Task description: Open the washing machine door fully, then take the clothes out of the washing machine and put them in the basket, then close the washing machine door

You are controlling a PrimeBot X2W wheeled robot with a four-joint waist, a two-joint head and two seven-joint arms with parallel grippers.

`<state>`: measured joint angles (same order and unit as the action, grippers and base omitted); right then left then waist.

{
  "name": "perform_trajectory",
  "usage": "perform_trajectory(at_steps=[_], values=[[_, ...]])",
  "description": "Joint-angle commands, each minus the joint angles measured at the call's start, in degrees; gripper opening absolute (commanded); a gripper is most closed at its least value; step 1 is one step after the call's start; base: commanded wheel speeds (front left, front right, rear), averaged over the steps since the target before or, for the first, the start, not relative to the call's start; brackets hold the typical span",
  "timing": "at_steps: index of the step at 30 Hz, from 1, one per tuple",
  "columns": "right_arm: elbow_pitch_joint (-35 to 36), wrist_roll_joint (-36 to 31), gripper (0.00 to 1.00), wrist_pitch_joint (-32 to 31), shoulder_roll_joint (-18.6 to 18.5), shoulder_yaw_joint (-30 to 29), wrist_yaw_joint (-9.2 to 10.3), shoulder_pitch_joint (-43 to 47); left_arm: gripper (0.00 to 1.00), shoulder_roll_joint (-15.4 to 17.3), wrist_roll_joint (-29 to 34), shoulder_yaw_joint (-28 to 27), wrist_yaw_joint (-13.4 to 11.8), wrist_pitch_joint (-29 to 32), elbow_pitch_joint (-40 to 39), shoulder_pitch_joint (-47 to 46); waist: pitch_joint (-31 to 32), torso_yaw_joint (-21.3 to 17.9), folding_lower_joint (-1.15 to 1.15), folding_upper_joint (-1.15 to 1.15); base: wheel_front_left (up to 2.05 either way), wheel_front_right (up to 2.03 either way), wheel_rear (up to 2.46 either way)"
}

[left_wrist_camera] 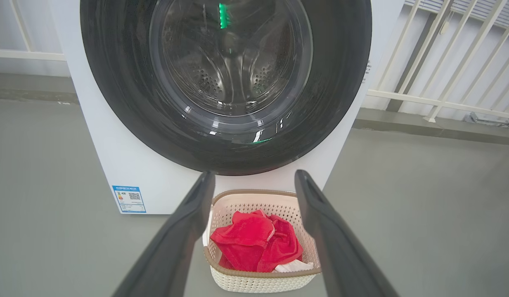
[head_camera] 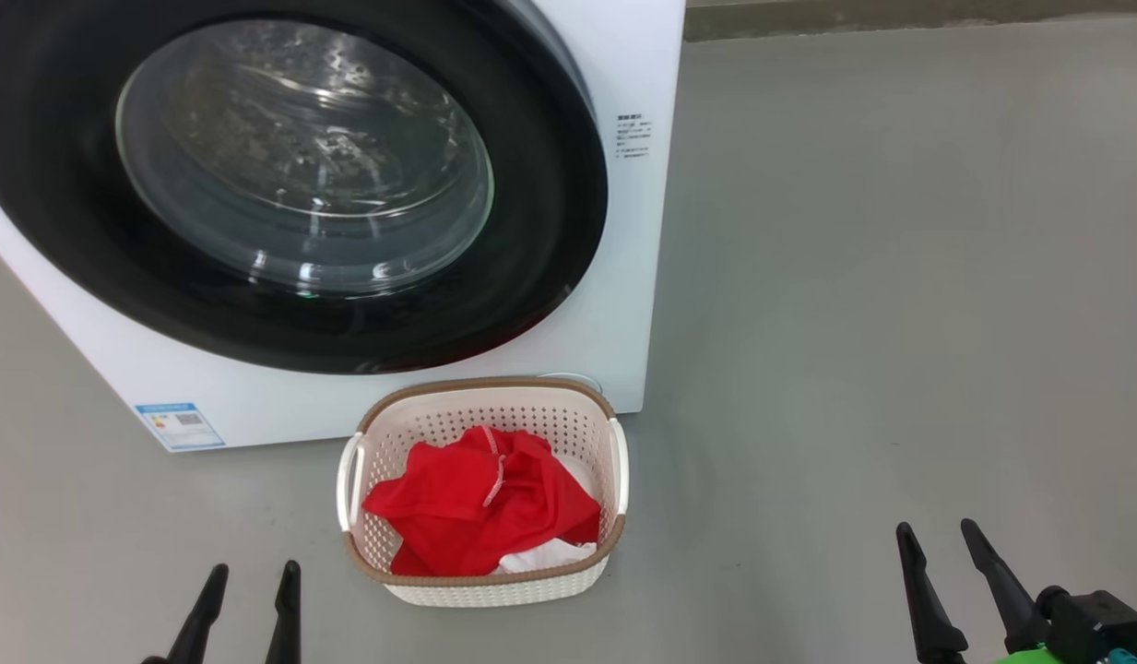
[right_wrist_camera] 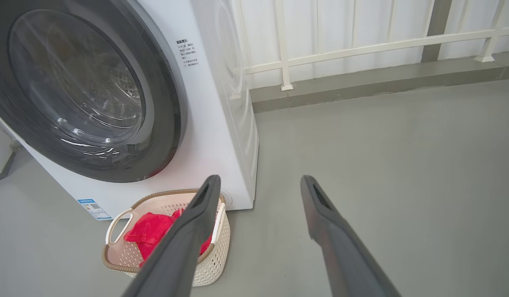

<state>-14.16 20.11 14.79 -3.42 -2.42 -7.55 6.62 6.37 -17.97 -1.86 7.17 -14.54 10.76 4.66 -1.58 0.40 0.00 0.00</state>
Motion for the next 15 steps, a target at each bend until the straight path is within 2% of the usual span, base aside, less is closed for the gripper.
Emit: perform_trajectory(at_steps=[1,15], values=[[1.52,-0.3,1.0,0.21,-0.93,1.09,0.06,-0.85,1.0,0.88,0.2,-2.15,0.32,-0.46,-1.6,-0.82,0.01,-0.24,0.0,0.0,0.0,0.0,0.0],[1.78,-0.29,1.0,0.21,-0.44,0.66,0.06,-1.47,1.0,0.65,-0.21,-1.81,0.32,-0.46,-1.22,-1.74,-0.65,0.17,0.0,0.0,0.0,0.0,0.0]])
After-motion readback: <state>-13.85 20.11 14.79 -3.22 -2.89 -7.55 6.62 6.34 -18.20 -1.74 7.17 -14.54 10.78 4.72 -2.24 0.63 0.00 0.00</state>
